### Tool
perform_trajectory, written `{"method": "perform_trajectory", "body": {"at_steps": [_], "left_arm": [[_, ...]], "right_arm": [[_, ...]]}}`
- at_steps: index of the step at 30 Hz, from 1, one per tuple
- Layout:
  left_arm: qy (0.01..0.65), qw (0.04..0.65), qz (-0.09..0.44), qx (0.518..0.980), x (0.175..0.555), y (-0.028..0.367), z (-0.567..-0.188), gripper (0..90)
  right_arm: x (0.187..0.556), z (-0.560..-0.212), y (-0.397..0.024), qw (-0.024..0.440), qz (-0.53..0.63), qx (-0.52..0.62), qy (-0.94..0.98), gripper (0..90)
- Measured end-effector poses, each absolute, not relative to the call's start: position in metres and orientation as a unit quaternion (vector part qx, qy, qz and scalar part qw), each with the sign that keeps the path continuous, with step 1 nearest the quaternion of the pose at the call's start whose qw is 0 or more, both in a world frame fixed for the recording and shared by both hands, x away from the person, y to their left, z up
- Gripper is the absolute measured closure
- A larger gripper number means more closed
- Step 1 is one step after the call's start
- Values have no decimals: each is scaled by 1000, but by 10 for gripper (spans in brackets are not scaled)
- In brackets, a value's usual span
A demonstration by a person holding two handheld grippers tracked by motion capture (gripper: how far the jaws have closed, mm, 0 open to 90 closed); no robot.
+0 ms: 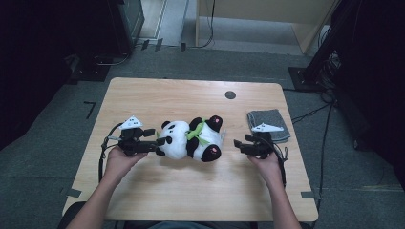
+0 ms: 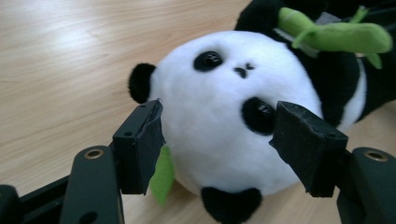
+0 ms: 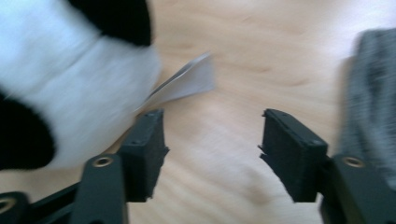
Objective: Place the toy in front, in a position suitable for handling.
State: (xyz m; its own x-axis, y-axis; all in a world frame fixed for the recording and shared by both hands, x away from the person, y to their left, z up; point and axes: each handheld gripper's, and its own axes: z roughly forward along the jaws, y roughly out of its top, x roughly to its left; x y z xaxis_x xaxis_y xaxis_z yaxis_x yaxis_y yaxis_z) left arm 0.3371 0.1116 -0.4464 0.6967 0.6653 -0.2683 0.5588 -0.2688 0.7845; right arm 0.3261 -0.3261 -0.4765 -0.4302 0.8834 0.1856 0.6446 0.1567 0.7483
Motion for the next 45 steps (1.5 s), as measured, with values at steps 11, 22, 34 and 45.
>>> {"method": "perform_trajectory", "body": {"at_steps": [11, 22, 34, 45], "left_arm": [[371, 460, 53, 805, 326, 103, -446, 315], [370, 447, 53, 813, 321, 104, -457, 298], [372, 442, 53, 815, 325, 100, -463, 292], [353, 444, 62, 822, 333, 93, -467, 177]], "right_arm": [[357, -483, -385, 206, 361, 563, 714, 312], [381, -500, -407, 239, 316, 594, 701, 206], [398, -522, -403, 257, 313, 604, 686, 127], [395, -523, -402, 263, 314, 607, 681, 136]]}}
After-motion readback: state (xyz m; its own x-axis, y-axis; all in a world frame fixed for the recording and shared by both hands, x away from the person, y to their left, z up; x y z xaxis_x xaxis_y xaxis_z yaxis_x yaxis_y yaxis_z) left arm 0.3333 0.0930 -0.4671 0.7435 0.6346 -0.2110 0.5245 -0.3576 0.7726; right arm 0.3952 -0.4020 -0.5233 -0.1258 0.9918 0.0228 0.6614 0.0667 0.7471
